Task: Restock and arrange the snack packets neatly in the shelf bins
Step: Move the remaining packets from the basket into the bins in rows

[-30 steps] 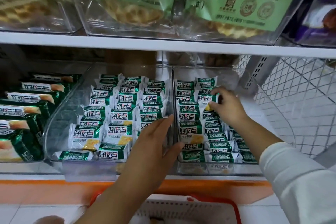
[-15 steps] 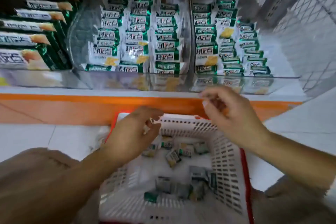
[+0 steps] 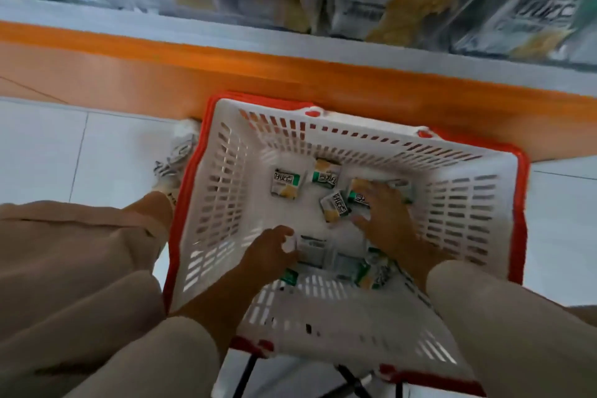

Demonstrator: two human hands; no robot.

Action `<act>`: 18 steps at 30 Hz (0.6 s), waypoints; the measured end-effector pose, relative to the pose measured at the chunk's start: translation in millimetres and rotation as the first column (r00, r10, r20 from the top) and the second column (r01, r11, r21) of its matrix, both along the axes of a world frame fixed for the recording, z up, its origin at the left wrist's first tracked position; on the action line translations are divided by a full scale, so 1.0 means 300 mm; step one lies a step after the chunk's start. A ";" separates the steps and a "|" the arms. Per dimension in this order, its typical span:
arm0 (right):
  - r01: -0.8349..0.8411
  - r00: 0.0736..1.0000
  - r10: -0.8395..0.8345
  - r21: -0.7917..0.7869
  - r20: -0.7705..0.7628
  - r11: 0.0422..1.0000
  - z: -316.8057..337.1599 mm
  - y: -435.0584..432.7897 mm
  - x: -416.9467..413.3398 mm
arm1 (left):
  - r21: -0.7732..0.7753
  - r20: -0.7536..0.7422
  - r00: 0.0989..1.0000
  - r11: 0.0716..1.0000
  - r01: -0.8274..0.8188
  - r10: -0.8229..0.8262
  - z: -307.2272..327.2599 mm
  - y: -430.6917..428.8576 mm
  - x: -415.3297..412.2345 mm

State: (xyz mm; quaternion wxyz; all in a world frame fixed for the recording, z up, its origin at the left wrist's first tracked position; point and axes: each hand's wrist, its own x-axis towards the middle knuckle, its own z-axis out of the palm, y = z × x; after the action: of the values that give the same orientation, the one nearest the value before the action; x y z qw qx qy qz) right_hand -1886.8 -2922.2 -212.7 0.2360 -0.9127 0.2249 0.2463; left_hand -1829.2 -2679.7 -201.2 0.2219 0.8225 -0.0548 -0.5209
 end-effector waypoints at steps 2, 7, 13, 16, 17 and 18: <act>-0.042 0.999 0.043 -0.019 0.017 0.999 -0.039 0.022 0.056 | 0.017 -0.024 1.000 1.000 0.020 -0.019 -0.034 0.004 -0.010; -0.087 0.988 0.071 -0.112 -0.134 0.990 -0.133 0.069 0.079 | 0.033 -0.149 0.984 0.994 0.100 -0.094 -0.085 0.007 -0.025; -0.012 0.981 0.013 0.002 -0.194 1.000 -0.125 0.106 0.006 | 0.081 -0.232 0.967 0.989 0.126 -0.105 -0.116 0.013 -0.006; 0.111 0.966 -0.084 0.097 -0.245 0.989 -0.120 0.119 -0.010 | 0.122 -0.210 0.978 0.992 0.043 -0.016 -0.107 0.022 0.008; 0.137 0.962 -0.105 0.114 -0.250 0.984 -0.115 0.122 -0.010 | 0.128 -0.187 0.982 0.992 0.016 0.008 -0.099 0.021 0.012; 0.152 0.962 -0.116 0.135 -0.248 0.979 -0.112 0.124 -0.013 | 0.129 -0.163 0.984 0.991 -0.045 0.066 -0.080 0.012 0.022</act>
State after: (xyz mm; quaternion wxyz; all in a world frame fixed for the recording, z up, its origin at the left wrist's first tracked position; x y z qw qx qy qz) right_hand -1890.6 -2884.9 -246.5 0.2925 -0.8383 0.2936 0.3542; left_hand -1822.7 -2676.1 -225.1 0.1880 0.7894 0.0196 -0.5840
